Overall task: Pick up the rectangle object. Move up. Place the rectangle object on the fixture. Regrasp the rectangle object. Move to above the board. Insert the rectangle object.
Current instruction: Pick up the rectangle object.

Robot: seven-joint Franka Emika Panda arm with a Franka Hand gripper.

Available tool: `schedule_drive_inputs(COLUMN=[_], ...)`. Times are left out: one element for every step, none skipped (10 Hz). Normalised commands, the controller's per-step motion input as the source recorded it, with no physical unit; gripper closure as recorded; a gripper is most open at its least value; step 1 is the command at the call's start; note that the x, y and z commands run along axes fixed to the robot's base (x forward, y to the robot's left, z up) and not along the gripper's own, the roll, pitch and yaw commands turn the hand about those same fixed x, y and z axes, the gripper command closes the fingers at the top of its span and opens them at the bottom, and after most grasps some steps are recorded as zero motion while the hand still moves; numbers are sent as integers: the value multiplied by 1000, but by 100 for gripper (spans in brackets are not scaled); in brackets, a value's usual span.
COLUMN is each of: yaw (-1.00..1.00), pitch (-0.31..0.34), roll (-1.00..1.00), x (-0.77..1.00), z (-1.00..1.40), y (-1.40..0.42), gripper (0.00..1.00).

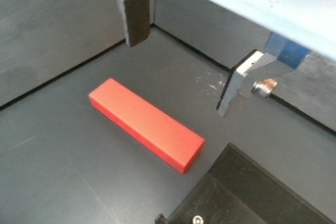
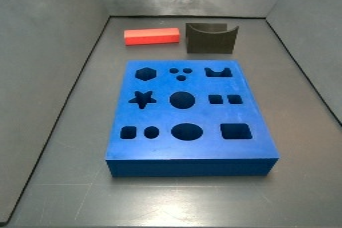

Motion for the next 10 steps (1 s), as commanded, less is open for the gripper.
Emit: schedule_drive_inputs(yaw=[-369, -640, -697, -729, -794, -834, -871, -923, -969, -991], pitch=[0, 0, 0, 0, 0, 0, 0, 0, 0, 0], roll=[0, 0, 0, 0, -31, -20, 0, 0, 0, 0], x=[0, 0, 0, 0, 0, 0, 0, 0, 11, 3], z=[-106, -134, -149, -157, -203, -206, -231, -237, -249, -237], y=[0, 0, 0, 0, 14, 0, 0, 14, 0, 0], gripper=[0, 0, 0, 0, 0, 0, 0, 0, 0, 0])
